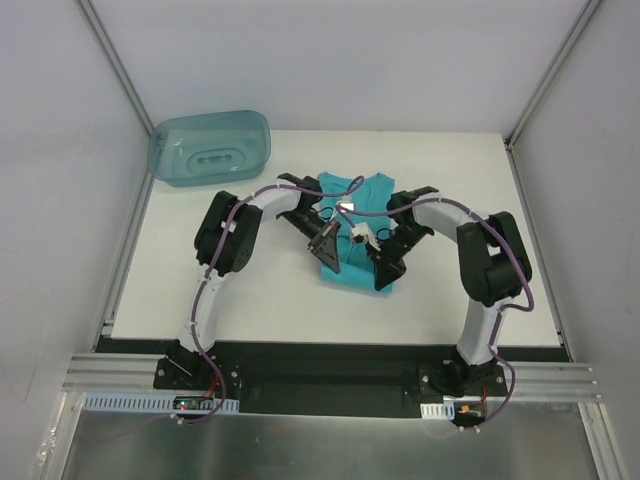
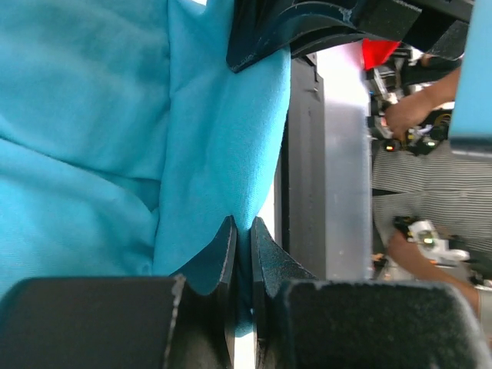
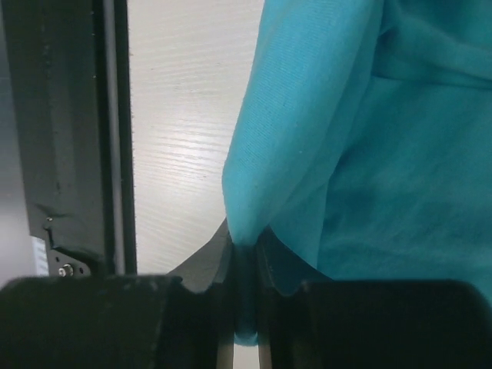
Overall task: Roll the t-shirts
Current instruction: Roll the T-shirt to the center of the board.
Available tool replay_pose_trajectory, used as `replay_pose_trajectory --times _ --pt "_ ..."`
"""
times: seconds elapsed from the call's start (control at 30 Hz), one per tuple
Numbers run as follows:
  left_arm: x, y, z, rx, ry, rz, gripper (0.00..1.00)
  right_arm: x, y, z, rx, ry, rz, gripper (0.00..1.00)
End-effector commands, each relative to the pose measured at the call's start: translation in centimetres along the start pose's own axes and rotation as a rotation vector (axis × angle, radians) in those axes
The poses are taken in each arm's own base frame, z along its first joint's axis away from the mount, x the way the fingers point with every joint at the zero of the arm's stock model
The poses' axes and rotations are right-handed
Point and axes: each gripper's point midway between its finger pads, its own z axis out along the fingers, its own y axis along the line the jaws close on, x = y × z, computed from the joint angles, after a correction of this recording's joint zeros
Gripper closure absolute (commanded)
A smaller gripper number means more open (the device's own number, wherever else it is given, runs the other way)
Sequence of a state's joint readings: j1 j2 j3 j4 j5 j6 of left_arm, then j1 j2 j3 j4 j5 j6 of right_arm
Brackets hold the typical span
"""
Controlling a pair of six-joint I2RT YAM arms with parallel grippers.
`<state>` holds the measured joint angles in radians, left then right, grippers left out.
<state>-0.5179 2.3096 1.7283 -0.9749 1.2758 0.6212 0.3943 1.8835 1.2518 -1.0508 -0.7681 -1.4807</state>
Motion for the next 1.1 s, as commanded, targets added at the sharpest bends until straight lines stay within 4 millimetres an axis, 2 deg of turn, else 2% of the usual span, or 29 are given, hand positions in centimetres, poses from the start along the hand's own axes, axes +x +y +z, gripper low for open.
replay_pose_trajectory --times 0.0,0.33,0.5,0.67,0.73,0.77,0.87,0.9,0.93,0.97,1.0,1.03,1.07 --pt "0.4 -0.6 -1.3 0.032 -0.004 -0.061 1.00 1.4 4.4 -0.9 -0.202 0.049 0.123 0.89" --pt "1.3 2.6 -1.3 0.007 0.012 -0.182 1.00 2.6 4.0 -0.3 -0.323 0.074 0.252 0.87" --pt "1.3 6.0 -1.9 -0.124 0.007 -0.219 0.87 2.3 3.0 -0.4 -0.359 0.081 0.382 0.87" --pt "0.5 8.6 -4.8 -0.274 -0.059 -0.271 0.77 1.7 1.3 -0.7 -0.374 0.101 0.513 0.87" --pt "0.1 8.3 -5.6 -0.299 -0.078 -0.265 0.72 1.8 1.1 -0.6 -0.409 0.109 0.572 0.87" --pt "0.6 8.3 -6.2 -0.308 -0.084 -0.277 0.71 1.5 0.8 -0.7 -0.410 0.110 0.568 0.87" --pt "1.0 7.6 -7.7 -0.359 -0.110 -0.252 0.69 1.5 0.5 -0.8 -0.442 0.129 0.631 0.86" --pt "0.5 6.6 -8.9 -0.381 -0.137 -0.214 0.69 1.5 0.3 -0.8 -0.441 0.128 0.647 0.86" --pt "0.4 6.1 -9.3 -0.391 -0.144 -0.187 0.68 1.5 0.1 -0.6 -0.444 0.132 0.657 0.86" --pt "1.1 5.7 -9.4 -0.397 -0.143 -0.174 0.67 1.5 0.1 -0.6 -0.443 0.133 0.663 0.85" --pt "0.5 3.9 -10.0 -0.412 -0.152 -0.080 0.66 1.6 0.1 -0.6 -0.443 0.135 0.663 0.85" --pt "0.5 2.9 -10.1 -0.414 -0.154 -0.033 0.63 1.6 0.1 -0.6 -0.443 0.139 0.666 0.85" --pt "1.4 2.3 -9.8 -0.412 -0.141 0.036 0.61 1.6 0.1 -0.6 -0.442 0.139 0.674 0.85"
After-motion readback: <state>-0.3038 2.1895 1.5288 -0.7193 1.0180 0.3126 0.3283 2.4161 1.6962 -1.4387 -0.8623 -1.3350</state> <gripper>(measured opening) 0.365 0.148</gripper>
